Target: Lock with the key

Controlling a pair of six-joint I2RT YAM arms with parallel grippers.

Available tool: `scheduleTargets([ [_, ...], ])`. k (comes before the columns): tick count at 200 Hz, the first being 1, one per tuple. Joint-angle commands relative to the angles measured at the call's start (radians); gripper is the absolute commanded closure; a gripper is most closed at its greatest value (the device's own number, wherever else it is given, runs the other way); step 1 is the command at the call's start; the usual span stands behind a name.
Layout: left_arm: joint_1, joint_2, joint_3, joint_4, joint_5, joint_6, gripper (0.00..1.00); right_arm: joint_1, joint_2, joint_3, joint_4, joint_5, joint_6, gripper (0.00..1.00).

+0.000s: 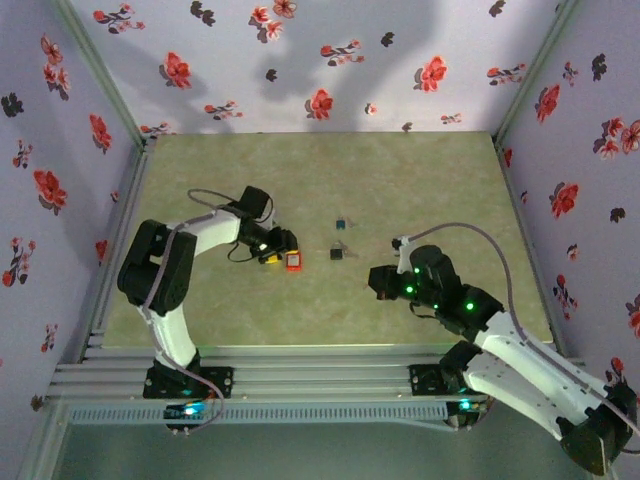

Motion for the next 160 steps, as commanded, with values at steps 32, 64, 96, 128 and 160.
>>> scheduleTargets([
  [32, 0.013, -0.203, -0.056, 0.013, -0.035, -0.02, 0.27, -0.006, 0.039, 0.005, 0.006, -0.034, -0.012, 1.0],
  [64, 0.013, -0.372, -0.087, -0.024, -0.108, -0.006, 0.08, -0.006, 0.061, 0.017, 0.001, -0.033, -0.022, 1.0],
  [96, 0.013, -0.572, -0.174, -0.048, -0.203, 0.008, 0.0, -0.004, 0.078, 0.037, -0.034, -0.014, -0.038, 1.0],
  [128, 0.003, -0.833, -0.352, -0.013, -0.315, -0.037, 0.0, -0.004, 0.102, 0.06, -0.062, -0.002, -0.049, 1.0],
  [160, -0.009, -1.126, -0.46, -0.08, -0.39, -0.057, 0.0, 0.002, 0.151, 0.089, -0.073, 0.018, -0.056, 1.0],
])
